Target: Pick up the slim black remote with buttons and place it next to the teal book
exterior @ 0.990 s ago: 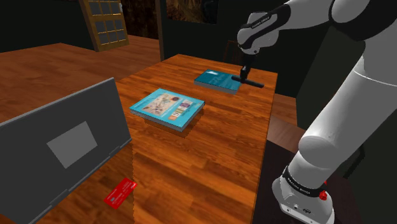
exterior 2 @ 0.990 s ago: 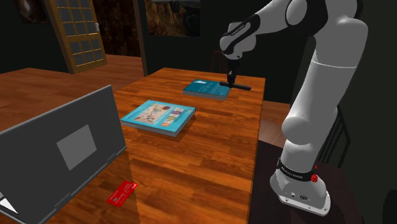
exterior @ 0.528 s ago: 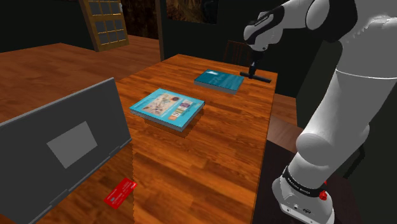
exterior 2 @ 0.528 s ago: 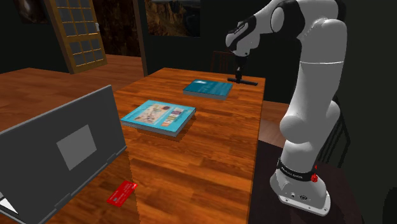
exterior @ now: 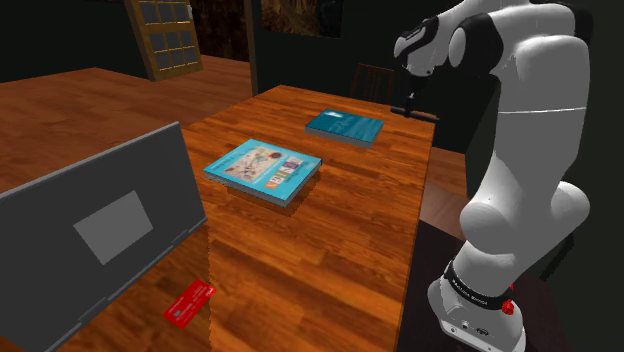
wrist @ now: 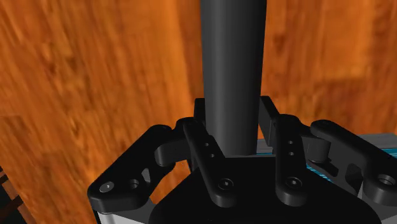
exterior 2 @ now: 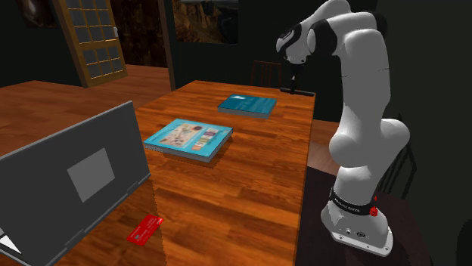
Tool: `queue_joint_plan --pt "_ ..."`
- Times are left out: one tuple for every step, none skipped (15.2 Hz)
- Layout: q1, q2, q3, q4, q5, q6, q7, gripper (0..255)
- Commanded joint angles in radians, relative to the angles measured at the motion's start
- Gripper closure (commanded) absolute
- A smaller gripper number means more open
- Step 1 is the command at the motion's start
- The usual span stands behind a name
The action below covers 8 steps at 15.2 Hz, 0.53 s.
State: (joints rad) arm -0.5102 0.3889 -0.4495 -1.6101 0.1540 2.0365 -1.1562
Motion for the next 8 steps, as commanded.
queue_joint_plan --pt "-0.038 0.057 0.001 0.084 0.025 -0.031 -0.035 255" --pt "-0.062 0.093 0.002 0.137 0.04 -0.05 -0.053 255" --pt "-0.091 0.134 0.005 0.2 0.056 -0.074 -0.071 255" --pt "-0.091 0.137 0.007 0.19 0.057 -0.062 -0.072 255" --pt "-0.091 0.139 0.008 0.181 0.058 -0.05 -0.073 255" --pt "-0.09 0.142 0.009 0.172 0.06 -0.038 -0.074 255" --pt "-0.09 0.146 0.01 0.163 0.061 -0.026 -0.075 255" --pt "-0.09 0.149 0.011 0.154 0.063 -0.015 -0.076 255"
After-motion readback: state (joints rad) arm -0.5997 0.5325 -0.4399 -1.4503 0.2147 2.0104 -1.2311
